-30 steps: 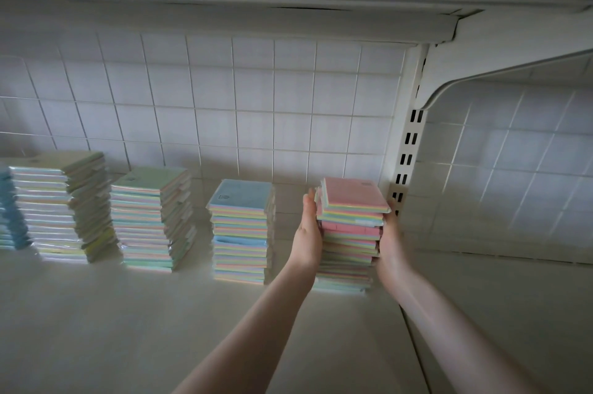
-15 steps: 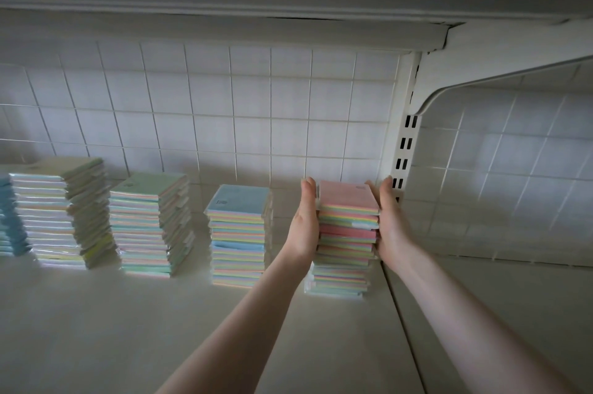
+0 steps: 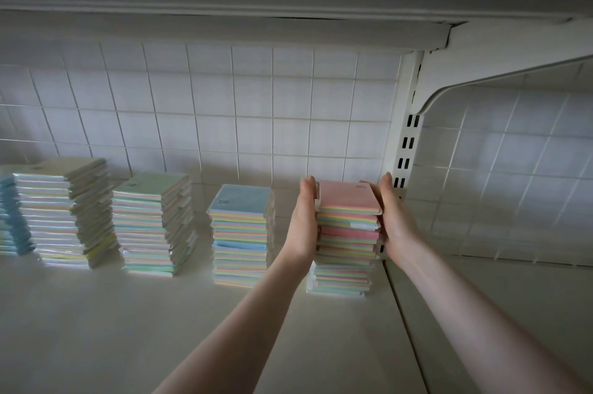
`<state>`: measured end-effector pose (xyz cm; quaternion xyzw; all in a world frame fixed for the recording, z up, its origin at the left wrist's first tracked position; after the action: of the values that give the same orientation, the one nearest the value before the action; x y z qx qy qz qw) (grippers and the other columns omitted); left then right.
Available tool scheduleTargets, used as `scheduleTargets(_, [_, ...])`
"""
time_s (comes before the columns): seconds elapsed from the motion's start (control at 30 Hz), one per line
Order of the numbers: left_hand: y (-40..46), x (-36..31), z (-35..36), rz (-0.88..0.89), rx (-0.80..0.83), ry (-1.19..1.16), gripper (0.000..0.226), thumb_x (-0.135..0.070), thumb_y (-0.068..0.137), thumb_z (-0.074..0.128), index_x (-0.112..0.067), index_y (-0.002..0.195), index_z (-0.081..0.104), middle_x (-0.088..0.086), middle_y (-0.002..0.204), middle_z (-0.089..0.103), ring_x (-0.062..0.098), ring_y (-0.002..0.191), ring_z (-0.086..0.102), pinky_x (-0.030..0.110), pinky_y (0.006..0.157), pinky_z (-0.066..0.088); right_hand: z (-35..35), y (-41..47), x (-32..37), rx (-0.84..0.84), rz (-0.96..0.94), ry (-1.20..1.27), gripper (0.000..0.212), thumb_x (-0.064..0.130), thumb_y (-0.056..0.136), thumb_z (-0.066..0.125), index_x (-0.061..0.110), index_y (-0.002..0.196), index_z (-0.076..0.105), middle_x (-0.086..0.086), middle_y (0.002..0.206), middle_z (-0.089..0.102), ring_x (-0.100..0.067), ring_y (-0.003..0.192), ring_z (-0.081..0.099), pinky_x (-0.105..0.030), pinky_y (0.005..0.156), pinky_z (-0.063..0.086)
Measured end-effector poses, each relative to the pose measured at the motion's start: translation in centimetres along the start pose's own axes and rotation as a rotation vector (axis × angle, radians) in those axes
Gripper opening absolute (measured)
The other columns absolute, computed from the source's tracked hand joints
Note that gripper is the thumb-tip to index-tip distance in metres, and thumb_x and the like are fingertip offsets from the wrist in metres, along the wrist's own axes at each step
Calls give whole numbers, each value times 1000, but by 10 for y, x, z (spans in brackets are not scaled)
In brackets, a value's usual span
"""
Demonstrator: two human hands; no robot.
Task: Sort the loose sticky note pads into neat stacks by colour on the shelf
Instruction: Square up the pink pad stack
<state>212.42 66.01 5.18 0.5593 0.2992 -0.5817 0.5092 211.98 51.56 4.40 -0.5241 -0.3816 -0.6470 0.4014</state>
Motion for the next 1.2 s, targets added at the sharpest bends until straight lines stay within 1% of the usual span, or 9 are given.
scheduleTargets(0.23, [-10,18,-4,239,-116,112,65,-61,89,31,-34,147,21,-16,154,22,-6,140,20,21,117,16,-3,8,1,100,38,96,77,59,96,14,15,82,76,-17,90,53,-24,75,46,-25,56,38])
scheduleTargets(0.47, [-10,31,-5,361,-92,224,76,-55,76,45,-32,144,19,-27,142,27,-22,126,29,0,97,26,-2,11,0,100,55,133,79,56,98,15,18,70,78,-16,76,53,-25,66,48,-27,59,37])
scheduleTargets(0.57, [-10,38,-10,285,-135,189,63,-59,93,35,-29,147,21,-18,152,24,-9,138,21,9,109,19,-9,11,-3,33,91,52,76,58,97,10,15,84,71,-8,72,60,-17,56,55,-18,47,41])
scheduleTargets(0.63, [-8,47,-15,144,-130,80,71,-66,88,26,-27,147,29,-13,152,30,-3,138,25,9,108,20,-13,11,-10,16,93,-13,75,55,99,7,15,68,63,2,51,59,-6,40,52,-13,37,36])
scheduleTargets(0.73, [-1,57,-20,-80,-117,-43,77,-69,91,21,-15,137,50,5,137,54,18,130,46,35,115,29,-11,3,-23,-36,114,-32,83,53,100,14,18,36,53,8,39,47,-3,30,41,-14,36,31])
scheduleTargets(0.9, [5,62,-19,-226,-186,-57,58,-49,101,23,-19,94,72,-5,74,73,18,87,65,33,92,47,-11,-2,-52,-100,200,105,72,55,98,21,20,44,53,7,33,47,-3,27,43,-15,33,35])
scheduleTargets(1.03, [7,69,-16,-295,-208,-106,58,-52,99,26,-28,72,71,-7,68,72,17,81,66,35,89,49,-8,-12,-70,-158,269,81,41,45,99,30,22,72,49,11,35,54,2,29,49,-13,29,38])
scheduleTargets(1.13, [8,72,-14,-317,-202,-112,56,-53,99,28,-27,75,71,-6,70,73,17,82,67,36,89,50,2,-23,-61,-130,309,86,77,25,105,24,12,32,47,5,22,38,-3,16,35,-14,22,27])
scheduleTargets(1.2, [9,75,-15,-341,-186,-101,53,-54,98,31,-26,78,71,-5,73,74,19,85,67,36,89,51,8,-29,-55,-131,320,136,82,22,105,23,12,29,50,4,24,42,-3,18,40,-15,24,30])
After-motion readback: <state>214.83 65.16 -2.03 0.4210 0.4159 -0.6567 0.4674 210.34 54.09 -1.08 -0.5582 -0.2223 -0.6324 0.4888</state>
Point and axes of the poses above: each hand's wrist, its own y-axis towards the middle knuckle, its own z-axis out of the palm, x = y × z, the point moved 2 cm from there along y, towards the middle knuckle
